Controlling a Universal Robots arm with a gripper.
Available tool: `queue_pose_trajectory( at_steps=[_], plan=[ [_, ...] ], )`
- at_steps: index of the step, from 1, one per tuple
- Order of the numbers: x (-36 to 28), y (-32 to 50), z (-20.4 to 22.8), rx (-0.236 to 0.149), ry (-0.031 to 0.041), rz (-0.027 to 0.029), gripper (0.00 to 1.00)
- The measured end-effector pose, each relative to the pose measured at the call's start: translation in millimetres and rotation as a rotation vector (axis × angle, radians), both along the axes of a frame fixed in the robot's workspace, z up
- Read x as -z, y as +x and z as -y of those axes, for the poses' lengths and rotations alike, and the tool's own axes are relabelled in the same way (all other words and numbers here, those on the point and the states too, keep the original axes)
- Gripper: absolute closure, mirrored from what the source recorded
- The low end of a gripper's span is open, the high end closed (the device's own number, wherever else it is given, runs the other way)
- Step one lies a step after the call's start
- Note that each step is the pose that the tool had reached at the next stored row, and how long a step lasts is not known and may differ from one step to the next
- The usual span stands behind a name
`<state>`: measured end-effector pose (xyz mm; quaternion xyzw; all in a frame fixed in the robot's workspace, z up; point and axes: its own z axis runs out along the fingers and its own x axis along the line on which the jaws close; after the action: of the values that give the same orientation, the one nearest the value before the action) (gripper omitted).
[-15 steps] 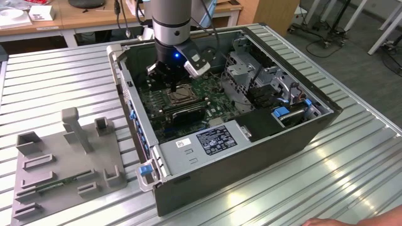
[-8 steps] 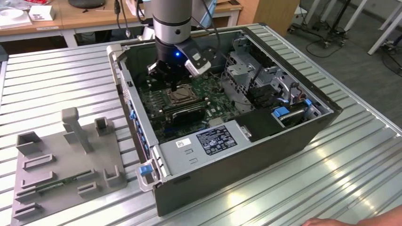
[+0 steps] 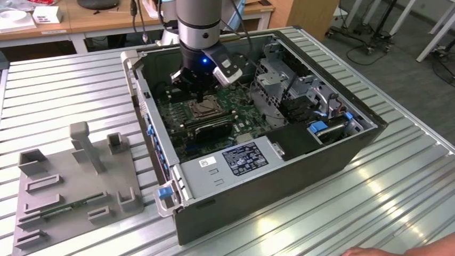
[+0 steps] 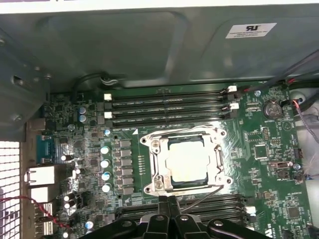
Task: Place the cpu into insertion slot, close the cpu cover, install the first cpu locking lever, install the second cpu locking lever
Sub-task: 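Install the second cpu locking lever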
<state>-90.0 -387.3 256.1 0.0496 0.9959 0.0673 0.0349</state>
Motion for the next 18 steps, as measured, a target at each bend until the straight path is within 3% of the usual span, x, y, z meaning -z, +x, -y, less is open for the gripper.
queue_pose_trajectory(
  at_steps=[18],
  plan=[
    [0.0,20.8,0.0,0.013,-0.0012,-0.0047,0.89]
  ],
)
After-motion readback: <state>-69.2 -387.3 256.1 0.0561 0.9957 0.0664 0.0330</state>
